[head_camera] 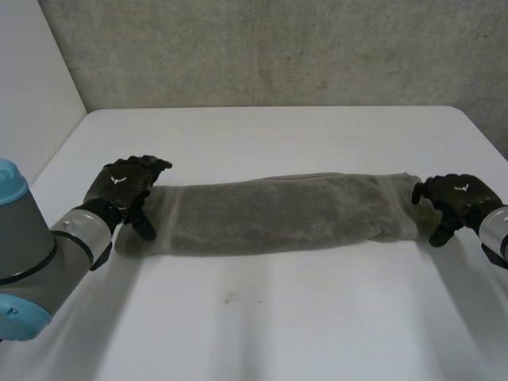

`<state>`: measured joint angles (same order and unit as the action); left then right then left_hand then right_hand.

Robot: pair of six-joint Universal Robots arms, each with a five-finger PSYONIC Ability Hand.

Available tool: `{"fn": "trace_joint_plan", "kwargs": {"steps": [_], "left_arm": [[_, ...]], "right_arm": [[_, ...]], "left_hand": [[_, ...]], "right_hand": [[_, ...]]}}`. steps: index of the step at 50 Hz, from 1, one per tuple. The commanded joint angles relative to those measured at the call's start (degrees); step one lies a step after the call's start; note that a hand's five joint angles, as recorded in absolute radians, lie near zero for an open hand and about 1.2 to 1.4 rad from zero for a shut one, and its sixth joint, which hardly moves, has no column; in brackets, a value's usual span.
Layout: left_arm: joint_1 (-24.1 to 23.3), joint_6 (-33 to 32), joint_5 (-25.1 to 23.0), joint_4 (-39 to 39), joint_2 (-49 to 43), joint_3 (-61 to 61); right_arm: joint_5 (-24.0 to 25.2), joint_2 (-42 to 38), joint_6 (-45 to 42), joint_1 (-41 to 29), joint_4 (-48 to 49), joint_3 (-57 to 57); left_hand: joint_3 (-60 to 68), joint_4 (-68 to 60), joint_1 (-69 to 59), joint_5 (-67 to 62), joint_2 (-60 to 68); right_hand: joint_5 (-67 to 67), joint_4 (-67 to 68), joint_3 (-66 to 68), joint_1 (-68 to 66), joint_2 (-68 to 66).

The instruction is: Fold the towel.

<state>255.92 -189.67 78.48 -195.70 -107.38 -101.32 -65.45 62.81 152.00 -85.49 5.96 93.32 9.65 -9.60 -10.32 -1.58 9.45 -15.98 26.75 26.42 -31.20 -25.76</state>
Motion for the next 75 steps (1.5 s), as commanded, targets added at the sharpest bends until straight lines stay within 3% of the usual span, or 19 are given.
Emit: {"fn": "trace_joint_plan", "kwargs": {"steps": [1, 5, 7, 8, 10, 19, 28, 37, 42, 44, 46, 52, 58, 59, 60, 61, 62, 69, 75], "left_arm": [[-0.5, 0.1, 0.1, -0.6, -0.2, 0.2], [-0.8, 0.1, 0.0, -0.6, -0.2, 0.1], [-0.9, 0.1, 0.1, -0.6, -0.3, 0.1], [-0.9, 0.1, 0.1, -0.6, -0.3, 0.1], [-0.9, 0.1, 0.1, -0.6, -0.3, 0.0], [-0.8, 0.1, 0.1, -0.6, -0.3, -0.3], [-0.7, 0.2, 0.2, -0.6, -0.1, -0.5], [-0.8, 0.2, 0.2, -0.7, 1.2, -1.2], [-0.8, 0.3, 0.2, -0.7, 1.5, -1.2], [-0.9, 0.3, 0.2, -0.7, 1.5, -1.2], [-1.0, 0.3, 0.2, -0.7, 1.5, -1.2], [-1.7, 0.3, 0.1, -0.8, 1.5, -0.7], [-3.7, 0.3, 0.1, -1.4, 0.5, 1.4], [-4.5, 0.3, 0.1, -1.6, -0.3, 2.4], [-4.5, 0.3, 0.1, -1.6, -0.3, 2.4], [-5.7, 0.3, 0.1, -1.7, -1.4, 3.7], [-7.1, 0.4, 0.2, -1.8, -2.7, 5.5], [-13.3, 1.2, 0.7, -1.8, -7.5, 14.6], [-19.0, 5.7, 1.0, -1.4, -12.3, 22.0]], "right_arm": [[0.0, -4.4, -1.7, 0.4, 3.5, -1.0], [-0.1, -7.5, -2.7, 1.1, 4.6, -2.2], [-0.1, -8.5, -2.9, 1.2, 4.6, -2.7], [-0.4, -8.9, -3.1, 1.3, 4.6, -3.1], [-0.6, -8.9, -3.0, 1.7, 4.8, -3.5], [-10.0, -5.8, -3.6, 8.4, 4.9, -7.6], [-11.2, -4.9, -8.2, 11.7, 3.0, -14.4], [-10.9, -0.9, -2.1, -10.8, 3.2, -19.8], [-10.7, -5.6, -2.0, -30.0, 6.2, -20.4], [-10.7, -5.6, -2.0, -30.1, 6.3, -20.4], [-10.5, -10.0, -1.8, -38.8, 8.0, -19.4], [-9.9, -13.9, -1.6, -42.7, 7.8, -18.3], [-4.4, -13.1, 0.3, -42.5, 7.8, -15.1], [-3.8, -11.6, 2.3, -42.2, 7.4, -14.7], [-3.8, -11.6, 2.3, -42.2, 7.4, -14.7], [-3.8, -9.8, 5.4, -41.4, 7.1, -14.3], [-3.8, -8.1, 8.5, -39.2, 6.8, -13.6], [-3.5, 1.8, 15.9, -25.3, 6.2, -4.2], [-3.1, 3.6, 14.7, -20.0, 6.2, 2.0]], "left_hand": [[0.4, -0.4, 0.3, 1.6, 0.6], [0.4, -0.4, 0.3, 1.6, 0.6], [0.4, -0.4, 0.3, 1.6, 0.6], [0.4, -0.4, 0.3, 1.6, 0.6], [0.4, -0.4, 0.3, 1.6, 0.6], [0.4, -0.4, 0.3, 1.6, 0.6], [0.4, -0.4, 0.3, 1.6, 0.6], [0.4, -0.4, 0.3, 1.6, 0.6], [0.4, -0.4, 0.3, 1.6, 0.6], [0.4, -0.4, 0.3, 1.6, 0.6], [0.4, -0.4, 0.3, 1.6, 0.6], [0.4, -0.4, 0.3, 1.6, 0.6], [0.4, -0.4, 0.3, 1.6, 0.6], [0.4, -0.4, 0.3, 1.6, 0.6], [0.4, -0.4, 0.3, 1.6, 0.6], [0.4, -0.4, 0.3, 1.6, 0.6], [0.4, -0.4, 0.3, 1.5, 0.6], [1.1, -1.1, -0.4, 0.9, 1.3], [3.4, -3.5, -2.8, -1.5, 3.6]], "right_hand": [[-7.3, 6.5, 6.9, -2.1, -7.5], [-13.2, 12.4, 12.7, -8.0, -13.4], [-25.5, 24.7, 25.0, -20.3, -25.7], [-44.8, 44.0, 44.4, -39.6, -45.0], [-53.9, 53.2, 53.5, -48.7, -54.2], [-54.0, 53.3, 53.6, -48.8, -54.2], [-54.0, 53.3, 53.6, -48.8, -54.2], [-54.0, 53.3, 53.6, -48.8, -54.2], [-54.0, 53.3, 53.6, -48.8, -54.2], [-54.0, 53.3, 53.6, -48.8, -54.2], [-54.0, 53.3, 53.6, -48.8, -54.2], [-54.0, 53.3, 53.6, -48.8, -54.2], [-54.0, 53.3, 53.6, -48.8, -54.2], [-40.4, 39.7, 40.0, -35.2, -40.6], [-40.3, 39.5, 39.8, -35.1, -40.5], [5.0, -5.8, -5.4, 10.2, 4.8], [16.0, -16.7, -16.4, 21.2, 15.8], [16.0, -16.7, -16.4, 21.2, 15.8], [16.0, -16.7, -16.4, 21.2, 15.8]]}}
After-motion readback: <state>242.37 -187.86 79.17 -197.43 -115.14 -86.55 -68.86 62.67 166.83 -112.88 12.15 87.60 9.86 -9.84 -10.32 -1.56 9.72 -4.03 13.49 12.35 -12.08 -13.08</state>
